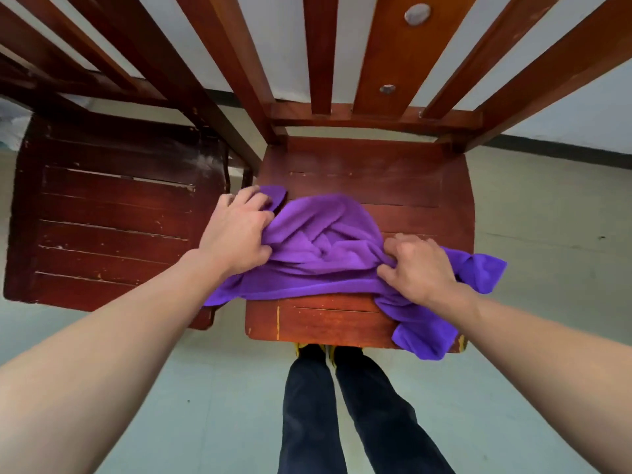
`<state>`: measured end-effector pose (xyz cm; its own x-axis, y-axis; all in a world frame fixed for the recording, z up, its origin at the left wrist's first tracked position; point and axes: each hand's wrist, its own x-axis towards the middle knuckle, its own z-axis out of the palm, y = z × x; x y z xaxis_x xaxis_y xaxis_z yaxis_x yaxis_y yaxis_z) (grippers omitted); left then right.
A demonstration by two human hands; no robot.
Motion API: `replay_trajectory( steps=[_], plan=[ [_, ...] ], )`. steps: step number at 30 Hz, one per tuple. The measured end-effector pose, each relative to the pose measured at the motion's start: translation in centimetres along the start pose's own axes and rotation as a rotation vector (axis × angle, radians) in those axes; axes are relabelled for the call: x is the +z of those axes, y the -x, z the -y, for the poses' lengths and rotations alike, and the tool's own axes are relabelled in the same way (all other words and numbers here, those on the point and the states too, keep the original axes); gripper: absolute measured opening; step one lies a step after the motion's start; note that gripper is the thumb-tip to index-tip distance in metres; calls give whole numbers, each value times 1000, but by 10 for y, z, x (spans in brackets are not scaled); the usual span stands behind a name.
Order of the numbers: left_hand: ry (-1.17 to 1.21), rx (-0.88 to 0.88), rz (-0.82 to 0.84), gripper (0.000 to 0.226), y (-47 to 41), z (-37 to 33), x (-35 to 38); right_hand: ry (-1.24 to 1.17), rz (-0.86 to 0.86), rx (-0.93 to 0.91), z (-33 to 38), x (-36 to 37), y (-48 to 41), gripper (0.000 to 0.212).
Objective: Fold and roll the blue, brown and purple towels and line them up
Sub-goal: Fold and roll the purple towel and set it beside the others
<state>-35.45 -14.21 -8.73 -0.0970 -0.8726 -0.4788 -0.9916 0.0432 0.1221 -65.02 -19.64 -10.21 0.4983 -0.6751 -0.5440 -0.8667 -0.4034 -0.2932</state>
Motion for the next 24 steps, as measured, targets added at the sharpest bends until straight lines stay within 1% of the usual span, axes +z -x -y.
replay_trajectory(
  steps=[2,4,6,7,9,11,12,13,15,18,20,22,24],
  plan=[
    [77,16,1,27,22,16,-11,-58,-17,26,-1,-8,5,26],
    [157,-54,-11,20,46,32,-24,-64,-24,33,3,-17,8,28],
    [219,-172,-42,21,71,53,-34,-71,-33,37,15,-26,8,30],
    [221,-220,-18,23,81,63,-38,-78,-39,47,20,-31,7,30],
    [180,-242,85,25,103,81,-46,-90,-56,72,31,-40,6,31],
    [159,-286,204,17,124,100,-53,-88,-73,90,44,-48,6,31],
    [164,-335,239,19,133,110,-58,-83,-75,86,53,-51,4,31],
    [184,-379,231,22,139,119,-64,-82,-73,76,60,-52,3,30],
    [263,-465,139,16,147,141,-72,-76,-52,58,81,-51,-2,27],
    [519,-598,35,26,146,175,-83,-45,3,56,106,-44,-17,25],
    [640,-673,5,25,138,204,-84,-37,16,77,120,-41,-30,23],
    [615,-765,-74,25,120,230,-78,-32,5,102,130,-40,-43,20],
    [535,-842,-192,35,97,254,-67,-27,-38,146,145,-36,-59,17]
  ],
)
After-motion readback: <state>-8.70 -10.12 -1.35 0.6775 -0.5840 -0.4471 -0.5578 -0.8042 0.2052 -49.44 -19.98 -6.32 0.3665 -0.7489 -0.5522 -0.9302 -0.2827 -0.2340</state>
